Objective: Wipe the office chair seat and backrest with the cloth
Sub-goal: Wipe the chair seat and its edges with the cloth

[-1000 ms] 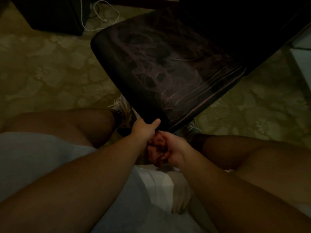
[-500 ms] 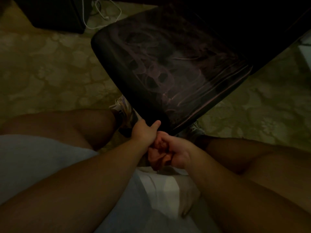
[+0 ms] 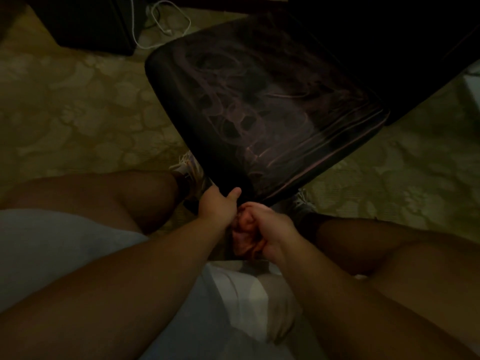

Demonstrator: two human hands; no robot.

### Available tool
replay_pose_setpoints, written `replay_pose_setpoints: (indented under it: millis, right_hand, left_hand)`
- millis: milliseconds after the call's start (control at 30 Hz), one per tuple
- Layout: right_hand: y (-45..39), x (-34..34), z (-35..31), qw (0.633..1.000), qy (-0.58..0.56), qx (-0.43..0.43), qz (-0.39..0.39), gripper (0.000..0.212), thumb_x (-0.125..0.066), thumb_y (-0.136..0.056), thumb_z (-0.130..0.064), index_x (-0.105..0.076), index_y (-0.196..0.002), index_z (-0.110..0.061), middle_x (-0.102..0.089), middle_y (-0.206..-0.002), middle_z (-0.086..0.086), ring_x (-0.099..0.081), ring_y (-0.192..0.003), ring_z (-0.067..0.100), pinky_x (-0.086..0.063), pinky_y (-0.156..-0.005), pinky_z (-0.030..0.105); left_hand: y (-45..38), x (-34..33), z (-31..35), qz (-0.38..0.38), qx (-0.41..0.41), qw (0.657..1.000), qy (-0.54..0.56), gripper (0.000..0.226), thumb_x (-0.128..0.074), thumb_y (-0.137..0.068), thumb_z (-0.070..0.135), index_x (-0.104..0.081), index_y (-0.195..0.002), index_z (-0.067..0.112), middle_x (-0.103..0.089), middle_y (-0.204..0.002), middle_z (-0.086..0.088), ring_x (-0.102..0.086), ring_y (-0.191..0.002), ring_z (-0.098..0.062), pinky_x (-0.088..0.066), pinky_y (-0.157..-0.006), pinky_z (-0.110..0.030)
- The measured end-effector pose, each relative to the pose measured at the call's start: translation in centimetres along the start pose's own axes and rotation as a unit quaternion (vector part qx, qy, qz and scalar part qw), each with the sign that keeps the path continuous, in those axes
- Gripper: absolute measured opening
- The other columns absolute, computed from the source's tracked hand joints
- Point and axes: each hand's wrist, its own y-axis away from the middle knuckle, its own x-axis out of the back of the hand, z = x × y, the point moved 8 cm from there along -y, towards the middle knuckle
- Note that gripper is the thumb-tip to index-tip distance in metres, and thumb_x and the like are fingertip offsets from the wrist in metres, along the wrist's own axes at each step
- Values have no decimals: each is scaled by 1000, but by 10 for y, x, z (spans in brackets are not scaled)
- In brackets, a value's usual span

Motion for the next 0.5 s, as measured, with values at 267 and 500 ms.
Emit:
replay_pose_setpoints:
  millis: [267, 500]
  right_hand:
    - [-9, 41, -37, 993, -41, 80, 77, 18, -47, -81, -6, -64, -77, -5, -68, -90, 33, -50, -44, 21, -38, -48, 24]
    - [-9, 8, -18, 996, 3, 62, 56, 24, -56, -81, -7, -80, -82, -10, -66, -70, 14, -64, -57, 25, -52, -57, 30]
  left_hand:
    - [-4, -1, -3, -10, 18, 998, 56, 41, -70, -99, 35, -68, -134, 14, -71, -130, -7, -66, -120, -30, -54, -105, -48]
    - [-8, 4, -3, -16, -1, 1000, 17, 49, -67, -100, 38, -61, -144, 16, -67, -139, -9, -60, -130, -32, -49, -110, -45]
